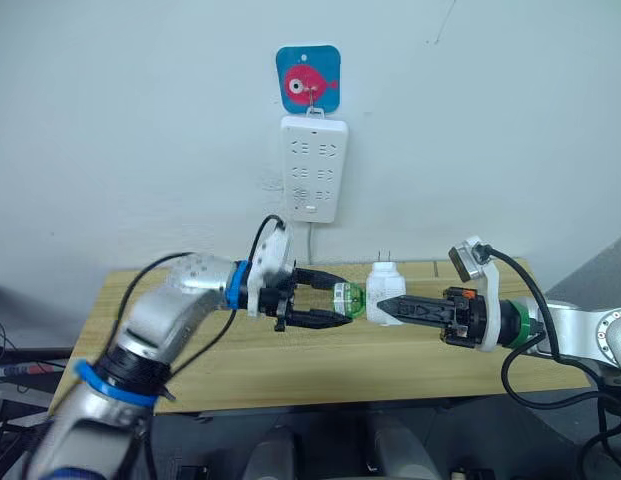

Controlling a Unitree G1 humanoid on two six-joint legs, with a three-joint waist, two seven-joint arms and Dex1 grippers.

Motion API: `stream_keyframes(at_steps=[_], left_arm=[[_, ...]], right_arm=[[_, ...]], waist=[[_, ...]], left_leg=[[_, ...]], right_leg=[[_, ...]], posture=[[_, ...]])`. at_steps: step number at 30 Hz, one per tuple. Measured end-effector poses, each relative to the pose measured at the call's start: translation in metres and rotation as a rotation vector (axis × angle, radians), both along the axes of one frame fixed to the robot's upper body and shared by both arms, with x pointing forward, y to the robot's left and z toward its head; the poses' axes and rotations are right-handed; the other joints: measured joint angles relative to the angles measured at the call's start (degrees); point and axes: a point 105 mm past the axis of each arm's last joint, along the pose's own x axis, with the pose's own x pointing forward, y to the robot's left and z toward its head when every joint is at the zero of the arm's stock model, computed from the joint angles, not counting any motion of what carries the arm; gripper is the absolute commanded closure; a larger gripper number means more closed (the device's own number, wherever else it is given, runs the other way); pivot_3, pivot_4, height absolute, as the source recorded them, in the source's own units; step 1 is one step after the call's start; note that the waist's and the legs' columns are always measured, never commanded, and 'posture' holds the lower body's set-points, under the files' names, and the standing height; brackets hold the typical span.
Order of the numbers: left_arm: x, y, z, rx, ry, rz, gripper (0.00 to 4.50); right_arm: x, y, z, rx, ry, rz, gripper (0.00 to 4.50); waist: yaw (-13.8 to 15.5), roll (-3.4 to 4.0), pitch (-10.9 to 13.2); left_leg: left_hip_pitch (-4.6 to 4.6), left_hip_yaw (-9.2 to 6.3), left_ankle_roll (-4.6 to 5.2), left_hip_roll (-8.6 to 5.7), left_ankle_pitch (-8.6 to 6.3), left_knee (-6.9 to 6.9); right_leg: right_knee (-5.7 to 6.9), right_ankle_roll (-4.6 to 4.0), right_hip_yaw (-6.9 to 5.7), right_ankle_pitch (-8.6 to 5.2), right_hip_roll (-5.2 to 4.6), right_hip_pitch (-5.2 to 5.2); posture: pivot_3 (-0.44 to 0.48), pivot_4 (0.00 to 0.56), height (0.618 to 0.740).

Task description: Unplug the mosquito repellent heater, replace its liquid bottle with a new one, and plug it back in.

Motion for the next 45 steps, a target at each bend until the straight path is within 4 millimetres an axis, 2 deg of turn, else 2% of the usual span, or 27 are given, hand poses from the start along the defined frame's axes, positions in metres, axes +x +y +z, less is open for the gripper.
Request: stream_keyframes(at_steps=[2, 5, 7, 9, 11, 15, 21, 26, 30, 36, 39, 43, 45], left_arm=[[-0.002, 0.001, 0.007, 0.015, 0.144, -0.011, 2.19], [-0.003, 0.002, 0.006, 0.024, 0.208, -0.012, 2.19], [-0.004, 0.003, 0.006, 0.019, 0.204, -0.012, 1.48], [-0.003, 0.007, 0.002, 0.012, 0.156, 0.002, 0.98], [-0.001, 0.012, -0.005, 0.002, 0.048, 0.039, 0.38], [-0.009, 0.016, -0.017, -0.015, -0.151, 0.020, 0.35], [-0.014, 0.024, -0.039, -0.051, -0.598, 0.037, 0.35], [-0.009, 0.015, -0.038, -0.134, -0.902, 0.096, 0.35], [-0.003, 0.007, -0.029, -0.202, -1.024, 0.148, 0.35], [-0.003, -0.004, -0.026, -0.248, -1.070, 0.146, 0.35], [-0.003, -0.007, -0.028, -0.247, -1.059, 0.134, 0.93], [-0.004, -0.008, -0.032, -0.232, -1.041, 0.114, 2.18], [-0.004, -0.009, -0.032, -0.225, -1.031, 0.109, 2.24]], right_arm=[[-0.001, 0.001, 0.003, 0.017, -0.004, 0.011, 1.54], [-0.003, 0.002, 0.003, 0.019, -0.004, 0.020, 1.54], [-0.003, 0.002, 0.003, 0.019, -0.005, 0.022, 1.54], [-0.004, 0.001, -0.001, -0.002, 0.003, 0.012, 1.54], [-0.003, -0.001, -0.005, -0.023, 0.013, -0.003, 1.54], [-0.003, -0.002, -0.007, -0.032, 0.014, -0.008, 1.54], [-0.003, -0.003, -0.008, -0.040, 0.016, -0.012, 1.54], [-0.003, -0.003, -0.008, -0.040, 0.015, -0.013, 1.54], [-0.003, -0.003, -0.008, -0.040, 0.015, -0.013, 1.54], [-0.002, -0.003, -0.007, -0.037, 0.011, -0.016, 1.54], [-0.002, -0.003, -0.007, -0.037, 0.011, -0.016, 1.54], [-0.001, -0.003, -0.006, -0.033, 0.007, -0.024, 1.54], [-0.001, -0.003, -0.006, -0.036, 0.007, -0.027, 1.54]], waist=[[-0.07, 0.00, 0.00], [-0.09, 0.00, 0.01], [-0.05, 0.01, 0.01], [0.03, 0.01, 0.01], [0.08, 0.02, 0.02], [0.16, 0.03, 0.01], [0.86, 0.05, 0.00], [1.51, 0.04, 0.00], [1.55, 0.04, 0.00], [1.52, 0.05, -0.04], [1.49, 0.05, -0.04], [1.48, 0.05, -0.04], [1.47, 0.06, -0.04]], left_leg=[[-0.01, -0.03, 0.00, 0.01, 0.00, -0.01], [-0.03, -0.07, 0.00, 0.05, 0.00, -0.04], [-0.05, -0.12, -0.01, 0.05, 0.00, -0.05], [-0.06, -0.16, -0.02, 0.06, 0.01, -0.05], [-0.05, -0.12, -0.03, 0.05, 0.01, -0.05], [-0.04, -0.02, -0.04, 0.03, 0.01, -0.04], [-0.06, 0.03, -0.04, 0.02, 0.01, -0.02], [-0.06, 0.10, -0.03, 0.02, 0.01, 0.00], [-0.06, 0.05, -0.02, 0.02, 0.01, 0.00], [-0.05, 0.02, -0.02, 0.03, 0.01, -0.01], [-0.02, 0.02, -0.02, 0.03, 0.01, 0.00], [-0.01, 0.02, -0.02, 0.03, 0.01, 0.00], [-0.01, 0.00, -0.01, 0.03, 0.01, 0.00]], right_leg=[[-0.02, 0.10, -0.08, -0.06, 0.08, 0.00], [-0.01, -0.16, -0.13, 0.08, 0.07, -0.04], [-0.01, -0.19, -0.15, 0.07, -0.06, -0.07], [-0.02, -0.21, -0.19, 0.06, -0.17, -0.06], [-0.03, -0.23, -0.15, 0.06, -0.24, -0.06], [-0.08, -0.24, -0.08, 0.06, -0.29, -0.05], [-0.19, -0.31, -0.10, 0.10, -0.38, 0.00], [-0.23, -0.36, -0.11, 0.16, -0.43, 0.02], [-0.20, -0.36, -0.18, 0.17, -0.43, 0.03], [-0.12, -0.36, -0.22, 0.18, -0.42, 0.02], [-0.09, -0.36, -0.22, 0.18, -0.41, 0.04], [-0.09, -0.36, -0.22, 0.18, -0.39, 0.04], [-0.09, -0.36, -0.24, 0.18, -0.39, 0.04]], posture=[[-0.090, 0.154, 0.730], [-0.090, 0.154, 0.730], [-0.097, 0.156, 0.730], [-0.098, 0.156, 0.730], [-0.099, 0.155, 0.730], [-0.101, 0.154, 0.730], [-0.103, 0.154, 0.730], [-0.103, 0.154, 0.730], [-0.097, 0.145, 0.730], [-0.098, 0.146, 0.730], [-0.098, 0.146, 0.730], [-0.099, 0.148, 0.730], [-0.099, 0.148, 0.730]])
